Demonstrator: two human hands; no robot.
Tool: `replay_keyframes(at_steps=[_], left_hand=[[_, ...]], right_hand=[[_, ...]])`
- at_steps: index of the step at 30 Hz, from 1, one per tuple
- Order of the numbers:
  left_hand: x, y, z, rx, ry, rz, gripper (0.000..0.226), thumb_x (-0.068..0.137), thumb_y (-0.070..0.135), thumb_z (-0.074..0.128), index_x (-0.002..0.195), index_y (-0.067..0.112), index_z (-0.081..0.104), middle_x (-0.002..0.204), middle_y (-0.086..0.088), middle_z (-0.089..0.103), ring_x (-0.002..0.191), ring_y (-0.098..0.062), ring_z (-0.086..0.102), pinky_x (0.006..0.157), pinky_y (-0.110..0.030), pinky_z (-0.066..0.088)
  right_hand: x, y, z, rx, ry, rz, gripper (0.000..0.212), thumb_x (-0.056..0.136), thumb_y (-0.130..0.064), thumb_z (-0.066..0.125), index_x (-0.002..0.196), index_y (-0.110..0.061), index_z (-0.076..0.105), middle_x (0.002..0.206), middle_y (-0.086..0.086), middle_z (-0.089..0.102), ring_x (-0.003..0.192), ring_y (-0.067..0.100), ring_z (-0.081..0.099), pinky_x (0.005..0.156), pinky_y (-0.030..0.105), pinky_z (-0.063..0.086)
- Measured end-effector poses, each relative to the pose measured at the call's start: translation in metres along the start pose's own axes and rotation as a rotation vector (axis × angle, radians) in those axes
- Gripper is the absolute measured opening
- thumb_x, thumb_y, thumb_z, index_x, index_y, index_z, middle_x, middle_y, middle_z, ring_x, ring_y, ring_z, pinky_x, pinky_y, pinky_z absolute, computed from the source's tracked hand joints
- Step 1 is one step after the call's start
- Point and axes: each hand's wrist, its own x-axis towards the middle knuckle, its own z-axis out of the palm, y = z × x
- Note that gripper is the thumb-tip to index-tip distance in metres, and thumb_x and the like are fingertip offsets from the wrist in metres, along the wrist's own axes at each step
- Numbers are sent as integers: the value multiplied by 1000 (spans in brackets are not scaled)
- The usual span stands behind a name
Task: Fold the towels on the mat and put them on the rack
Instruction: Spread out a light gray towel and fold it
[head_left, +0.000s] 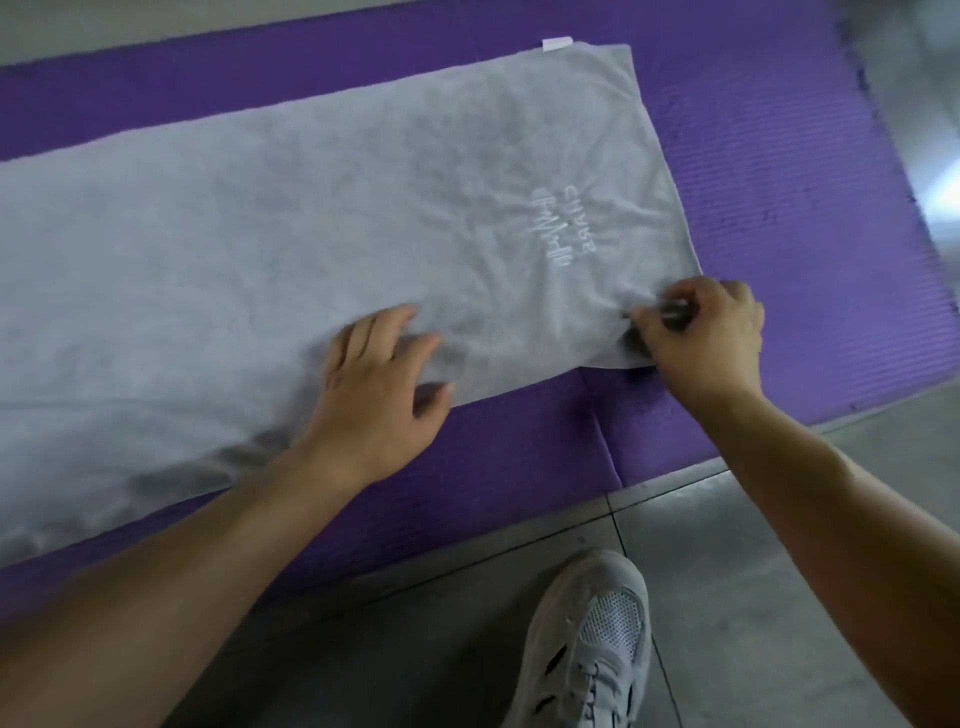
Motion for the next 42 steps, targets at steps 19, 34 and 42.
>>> replay_keyframes(at_steps=[19,34,42], left_hand=[[27,31,2,115,-255,-186,72,97,65,22,159,31,15,169,-6,-15,154,-20,-21,122,-60,-9],[25,18,-9,176,-273,-177,76,96,61,42,159,30,13,169,-9,-13,155,-23,-18,123,-59,-3],[28,-46,-91,177,-200,-148,66,95,55,50,151,22,39,158,-6,33,146,-27,30,124,-47,15]], right_hand=[[45,37,-19,881,-114,471,22,95,-18,66,77,-19,54,70,-3,55,57,8,52,55,26,47],[43,26,-12,-152,108,-63,40,92,-38,52,117,-8,60,122,21,54,112,43,50,91,49,41],[-17,-116,25,-26,-358,-737,10,91,-22,65,97,-16,70,96,2,64,89,26,64,78,35,51]])
